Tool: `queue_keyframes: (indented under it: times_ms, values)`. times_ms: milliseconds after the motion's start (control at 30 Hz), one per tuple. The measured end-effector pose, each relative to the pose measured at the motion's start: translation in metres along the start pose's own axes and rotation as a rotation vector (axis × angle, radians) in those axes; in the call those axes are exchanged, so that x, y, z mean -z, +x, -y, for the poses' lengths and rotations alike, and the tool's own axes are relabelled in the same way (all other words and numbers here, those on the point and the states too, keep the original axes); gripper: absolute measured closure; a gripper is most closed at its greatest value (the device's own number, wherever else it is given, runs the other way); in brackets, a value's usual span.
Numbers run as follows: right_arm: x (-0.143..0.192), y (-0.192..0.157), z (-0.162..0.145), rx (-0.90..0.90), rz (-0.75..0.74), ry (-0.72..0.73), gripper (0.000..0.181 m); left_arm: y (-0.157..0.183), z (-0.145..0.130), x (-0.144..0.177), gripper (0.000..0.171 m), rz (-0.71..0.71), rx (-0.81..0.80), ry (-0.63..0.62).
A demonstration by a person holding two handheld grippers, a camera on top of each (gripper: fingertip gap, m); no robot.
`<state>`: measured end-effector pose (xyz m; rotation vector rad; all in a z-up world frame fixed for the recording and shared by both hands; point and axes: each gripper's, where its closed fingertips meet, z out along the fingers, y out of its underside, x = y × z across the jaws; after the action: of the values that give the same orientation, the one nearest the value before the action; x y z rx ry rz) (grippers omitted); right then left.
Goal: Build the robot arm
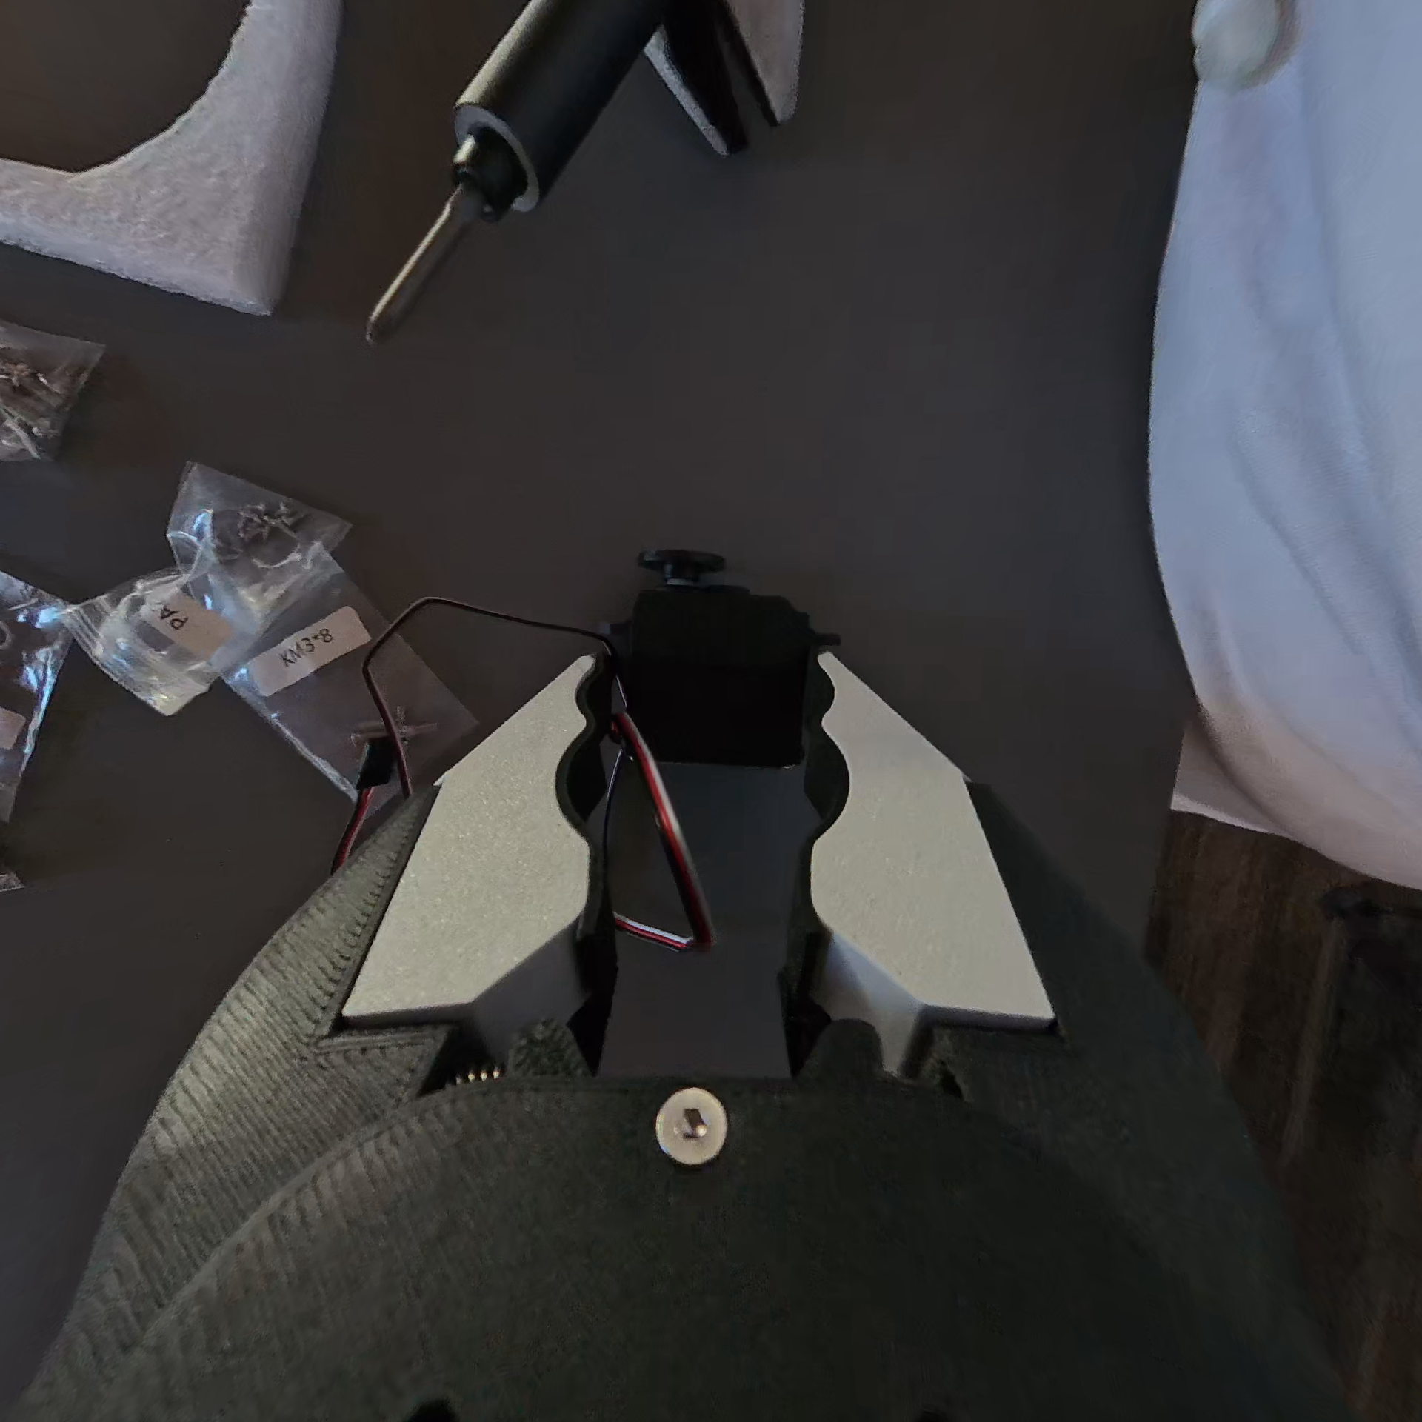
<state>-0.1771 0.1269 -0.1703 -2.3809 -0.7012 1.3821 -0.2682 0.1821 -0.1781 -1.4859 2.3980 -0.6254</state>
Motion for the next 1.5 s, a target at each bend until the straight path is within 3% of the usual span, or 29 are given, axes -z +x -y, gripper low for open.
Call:
queue_keyframes:
  times_ms: [500, 1500]
  values:
    - [0.017, -0.005, 0.006, -0.075, 0.173, 0.102, 0.172, -0.010, 0.009, -0.004, 0.121, 0.012, 0.013, 0.087]
    - [0.015, -0.006, 0.005, -0.066, 0.188, 0.084, 0.172, -0.014, 0.013, -0.004, 0.121, 0.012, 0.124, 0.166]
